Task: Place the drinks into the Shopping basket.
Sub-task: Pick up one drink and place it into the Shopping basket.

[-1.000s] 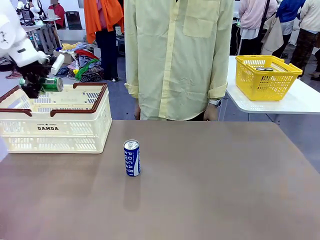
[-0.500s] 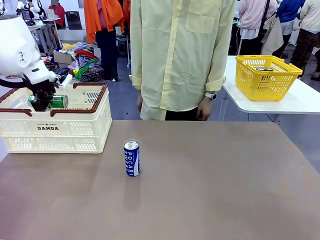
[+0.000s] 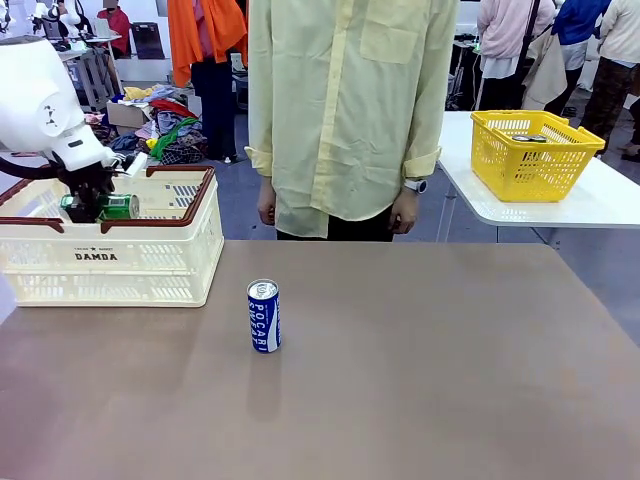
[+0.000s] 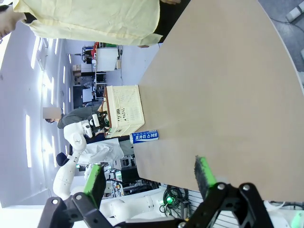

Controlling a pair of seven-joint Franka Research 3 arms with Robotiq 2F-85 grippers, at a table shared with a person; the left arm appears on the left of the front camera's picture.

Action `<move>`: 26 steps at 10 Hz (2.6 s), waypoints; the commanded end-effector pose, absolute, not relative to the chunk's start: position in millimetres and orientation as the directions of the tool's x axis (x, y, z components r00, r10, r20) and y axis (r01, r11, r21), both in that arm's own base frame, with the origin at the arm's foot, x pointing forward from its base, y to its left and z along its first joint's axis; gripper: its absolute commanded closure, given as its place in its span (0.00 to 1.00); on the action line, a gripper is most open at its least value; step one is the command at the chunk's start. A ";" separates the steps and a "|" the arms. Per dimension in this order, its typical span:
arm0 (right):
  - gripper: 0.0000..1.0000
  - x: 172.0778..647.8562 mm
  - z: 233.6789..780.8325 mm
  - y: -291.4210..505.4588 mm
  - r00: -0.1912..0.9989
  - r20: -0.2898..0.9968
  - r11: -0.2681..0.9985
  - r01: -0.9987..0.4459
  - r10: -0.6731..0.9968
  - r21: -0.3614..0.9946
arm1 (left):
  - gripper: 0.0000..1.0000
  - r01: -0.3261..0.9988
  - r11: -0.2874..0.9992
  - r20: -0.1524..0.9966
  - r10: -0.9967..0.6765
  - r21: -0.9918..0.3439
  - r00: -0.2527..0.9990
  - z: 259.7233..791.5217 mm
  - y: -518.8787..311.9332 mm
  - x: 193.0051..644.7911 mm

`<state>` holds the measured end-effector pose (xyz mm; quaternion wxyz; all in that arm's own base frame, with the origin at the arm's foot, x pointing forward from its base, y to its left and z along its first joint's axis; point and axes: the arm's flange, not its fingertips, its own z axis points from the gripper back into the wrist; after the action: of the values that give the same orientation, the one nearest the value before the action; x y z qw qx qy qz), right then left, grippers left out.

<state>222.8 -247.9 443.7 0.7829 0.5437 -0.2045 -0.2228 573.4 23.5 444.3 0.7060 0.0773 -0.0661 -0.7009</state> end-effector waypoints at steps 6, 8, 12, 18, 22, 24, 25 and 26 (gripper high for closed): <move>0.00 221.4 443.8 -249.1 0.819 0.097 0.312 0.103 -0.565 0.945 | 0.00 0.984 0.030 0.039 -0.999 0.173 0.023 453.4 29.3 581.2; 0.00 221.4 443.8 -249.1 0.819 0.097 0.312 0.103 -0.565 0.945 | 0.00 0.981 0.032 0.056 -0.998 0.189 0.022 459.4 30.0 578.6; 0.00 221.4 443.8 -249.1 0.819 0.097 0.312 0.103 -0.565 0.945 | 0.00 0.952 0.170 0.292 -0.952 0.254 0.092 546.5 33.3 520.6; 0.00 221.4 443.8 -249.1 0.819 0.097 0.312 0.103 -0.565 0.945 | 0.00 0.824 0.457 0.772 -0.369 -0.335 0.518 570.5 128.2 319.5; 0.00 221.4 443.8 -249.1 0.819 0.097 0.312 0.103 -0.565 0.945 | 0.00 0.682 0.197 0.676 -0.107 -0.705 0.729 465.5 170.7 317.5; 0.00 221.4 443.8 -249.1 0.819 0.097 0.312 0.103 -0.565 0.945 | 0.00 0.715 0.219 0.703 -0.142 -0.664 0.697 468.8 170.8 292.5; 0.00 221.4 443.8 -249.1 0.819 0.097 0.312 0.103 -0.565 0.945 | 0.00 0.715 0.219 0.703 -0.142 -0.664 0.697 468.8 170.8 292.5; 0.00 221.4 443.8 -249.1 0.819 0.097 0.312 0.103 -0.565 0.945 | 0.00 0.715 0.219 0.703 -0.142 -0.664 0.697 468.8 170.8 292.5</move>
<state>222.8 -248.1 443.5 0.7830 0.5435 -0.2042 -0.2232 302.9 171.5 458.9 0.7371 -0.5583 -0.2544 -0.2833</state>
